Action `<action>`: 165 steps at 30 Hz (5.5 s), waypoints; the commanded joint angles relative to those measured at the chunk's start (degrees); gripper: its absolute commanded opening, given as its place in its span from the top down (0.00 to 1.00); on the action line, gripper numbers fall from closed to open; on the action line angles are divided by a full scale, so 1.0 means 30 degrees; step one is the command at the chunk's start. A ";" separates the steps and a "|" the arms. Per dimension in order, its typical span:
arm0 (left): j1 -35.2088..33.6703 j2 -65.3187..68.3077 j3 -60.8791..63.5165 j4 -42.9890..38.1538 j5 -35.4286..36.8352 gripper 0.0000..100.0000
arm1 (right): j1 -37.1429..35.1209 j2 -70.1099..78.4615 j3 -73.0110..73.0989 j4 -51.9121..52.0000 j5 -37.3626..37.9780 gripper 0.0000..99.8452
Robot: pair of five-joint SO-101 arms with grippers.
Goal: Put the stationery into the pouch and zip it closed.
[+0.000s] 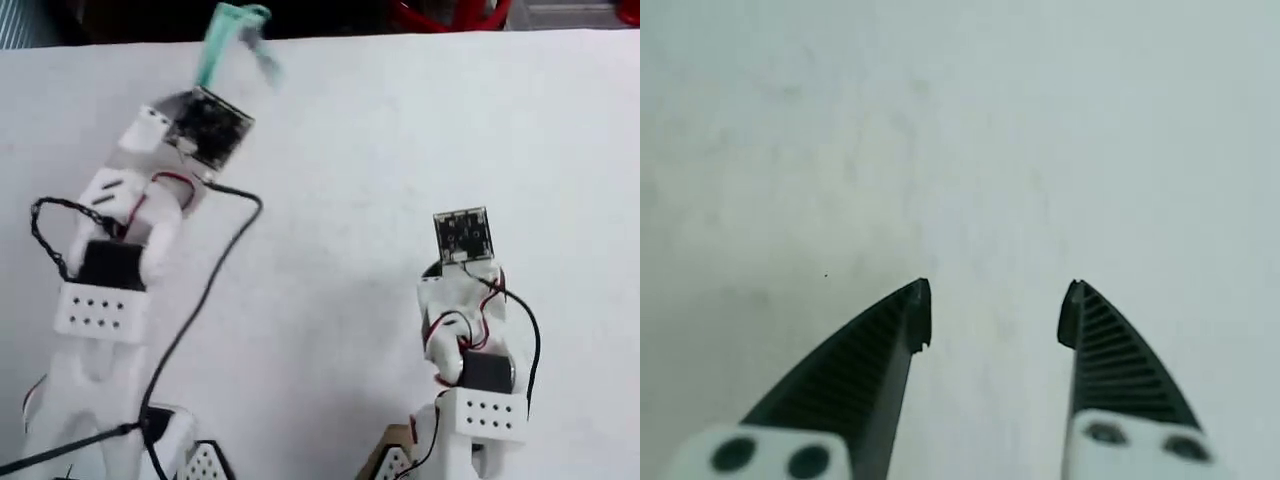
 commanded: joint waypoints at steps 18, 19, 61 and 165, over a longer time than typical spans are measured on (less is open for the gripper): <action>1.0242 0.2242 1.1839 -1.0960 -0.1143 0.97 | 0.1773 -0.1421 0.0381 -0.0864 -0.0205 0.80; 1.0095 0.3092 1.1604 -1.1165 -0.1114 0.97 | 0.1773 -0.1421 0.0381 -0.0835 -0.0205 0.80; 0.8220 0.2447 0.2579 0.0967 0.3223 0.78 | 0.1802 -0.1421 0.0381 -0.0777 -0.0088 0.80; -0.1363 -0.7136 -1.5531 1.8051 0.4952 0.98 | -0.5670 -0.1421 -2.1392 1.2498 0.0762 0.94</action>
